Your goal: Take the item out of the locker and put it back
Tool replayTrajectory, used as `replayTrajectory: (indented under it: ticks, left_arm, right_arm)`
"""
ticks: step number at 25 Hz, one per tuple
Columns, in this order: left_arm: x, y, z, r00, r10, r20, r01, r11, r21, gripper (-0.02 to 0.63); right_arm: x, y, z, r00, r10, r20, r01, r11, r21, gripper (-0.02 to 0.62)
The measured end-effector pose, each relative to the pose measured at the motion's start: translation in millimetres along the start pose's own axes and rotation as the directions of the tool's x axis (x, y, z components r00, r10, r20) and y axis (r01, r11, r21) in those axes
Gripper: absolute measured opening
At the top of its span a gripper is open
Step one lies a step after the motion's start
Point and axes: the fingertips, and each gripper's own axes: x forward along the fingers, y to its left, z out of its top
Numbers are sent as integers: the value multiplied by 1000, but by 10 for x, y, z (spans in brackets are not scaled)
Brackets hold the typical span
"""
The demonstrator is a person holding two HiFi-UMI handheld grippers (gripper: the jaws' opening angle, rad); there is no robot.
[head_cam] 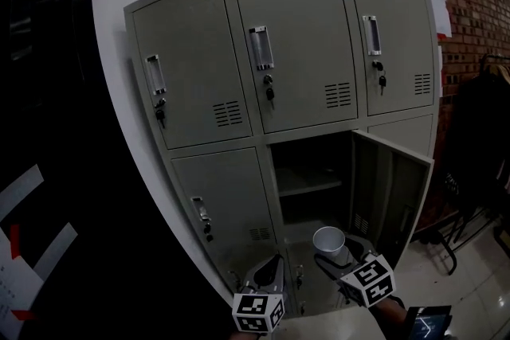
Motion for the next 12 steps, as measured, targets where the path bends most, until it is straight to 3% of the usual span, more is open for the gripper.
replayTrajectory:
  ticks: [12]
  left_arm:
    - [938, 281, 68, 997, 74, 11, -74, 997, 7, 0]
  right_arm:
    - [821, -875, 94, 998, 66, 13, -66, 998, -21, 313]
